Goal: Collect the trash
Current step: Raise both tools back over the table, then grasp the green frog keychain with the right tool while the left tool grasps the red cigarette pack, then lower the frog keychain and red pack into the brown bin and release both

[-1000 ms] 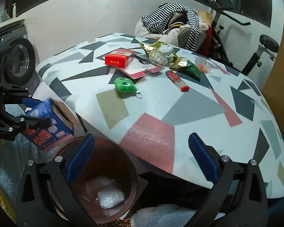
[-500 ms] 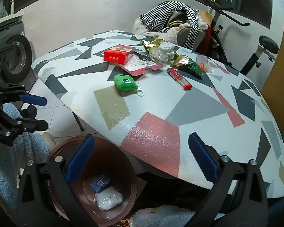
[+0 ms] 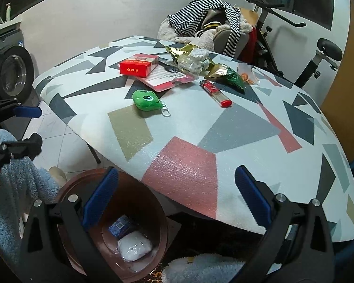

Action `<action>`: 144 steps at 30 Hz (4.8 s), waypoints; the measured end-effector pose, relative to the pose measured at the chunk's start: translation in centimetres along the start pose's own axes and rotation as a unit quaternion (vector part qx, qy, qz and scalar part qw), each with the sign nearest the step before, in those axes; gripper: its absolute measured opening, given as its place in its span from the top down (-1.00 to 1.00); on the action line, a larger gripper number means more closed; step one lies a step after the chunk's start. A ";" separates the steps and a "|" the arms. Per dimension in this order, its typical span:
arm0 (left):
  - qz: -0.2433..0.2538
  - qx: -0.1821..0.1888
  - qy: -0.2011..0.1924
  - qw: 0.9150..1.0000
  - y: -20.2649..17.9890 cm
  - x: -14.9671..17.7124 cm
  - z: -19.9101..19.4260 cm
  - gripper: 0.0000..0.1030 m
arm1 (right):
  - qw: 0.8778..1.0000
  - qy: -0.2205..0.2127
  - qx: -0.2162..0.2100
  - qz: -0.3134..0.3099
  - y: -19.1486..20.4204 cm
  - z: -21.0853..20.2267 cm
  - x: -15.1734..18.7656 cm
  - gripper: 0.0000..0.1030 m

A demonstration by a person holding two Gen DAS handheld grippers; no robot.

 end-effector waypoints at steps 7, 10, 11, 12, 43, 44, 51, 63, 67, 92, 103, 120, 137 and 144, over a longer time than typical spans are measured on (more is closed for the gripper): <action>-0.046 -0.021 -0.065 0.997 2.7 -2.1 -2.4 -0.89 | 1.000 -0.002 0.017 0.005 -0.5 -0.5 -0.4 -0.89; -0.058 -0.030 -0.069 0.995 3.7 -3.2 -2.6 -0.89 | 0.999 0.000 0.026 0.028 -1.6 -0.7 -1.1 -0.89; -0.059 -0.030 -0.070 0.995 3.9 -3.5 -2.7 -0.89 | 0.999 0.002 0.028 0.033 -1.9 -0.6 -1.2 -0.89; -0.059 -0.031 -0.072 0.995 4.2 -4.0 -2.8 -0.89 | 0.999 0.008 0.030 0.040 -2.2 -0.5 -1.4 -0.89; -0.094 -0.052 -0.068 0.992 7.9 -11.1 -2.6 -0.89 | 0.997 0.042 -0.066 0.026 -0.4 5.5 -7.4 -0.45; -0.094 -0.053 -0.065 0.992 7.9 -11.1 -2.3 -0.89 | 0.996 0.044 -0.074 0.026 0.0 5.9 -7.6 -0.43; -0.103 -0.033 -0.042 0.993 7.9 -11.4 -0.7 -0.89 | 0.989 0.061 -0.120 0.068 1.7 9.2 -8.9 -0.23; -0.177 0.031 0.000 0.984 6.9 -13.7 4.6 -0.89 | 0.985 0.061 -0.121 0.105 -0.2 8.3 -8.5 0.16; -0.167 0.006 0.026 0.986 5.8 -16.0 7.6 -0.89 | 0.985 0.041 -0.094 0.140 -2.9 6.9 -8.6 0.16; -0.112 -0.063 0.052 0.990 4.7 -20.0 11.5 -0.14 | 0.983 0.017 -0.070 0.167 -7.2 3.9 -8.1 0.16; -0.042 0.048 -0.043 0.997 0.5 -17.5 1.5 -0.13 | 0.986 0.004 -0.083 0.143 -5.0 1.5 -7.5 0.16; -0.032 0.075 -0.049 0.995 -1.4 -8.0 -5.6 -0.13 | 0.988 0.029 -0.138 0.067 2.7 -1.5 -2.4 0.16; -0.072 0.090 -0.058 0.992 -2.0 -4.8 -6.8 -0.13 | 0.982 0.076 -0.163 0.062 5.2 -0.6 1.1 0.16; -0.060 0.092 -0.050 0.993 -2.4 -4.5 -5.8 -0.13 | 0.981 0.096 -0.163 0.047 5.9 0.3 1.5 0.16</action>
Point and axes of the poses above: each gripper's, at about its wrist camera, not at the fingertips, and z roughly the way its jaws point, y to its left, x to its underside, the point moved 5 cm from there along z, roughly the way its jaws point, and after that the axes turned 1 degree about x, right-handed, at the moved point
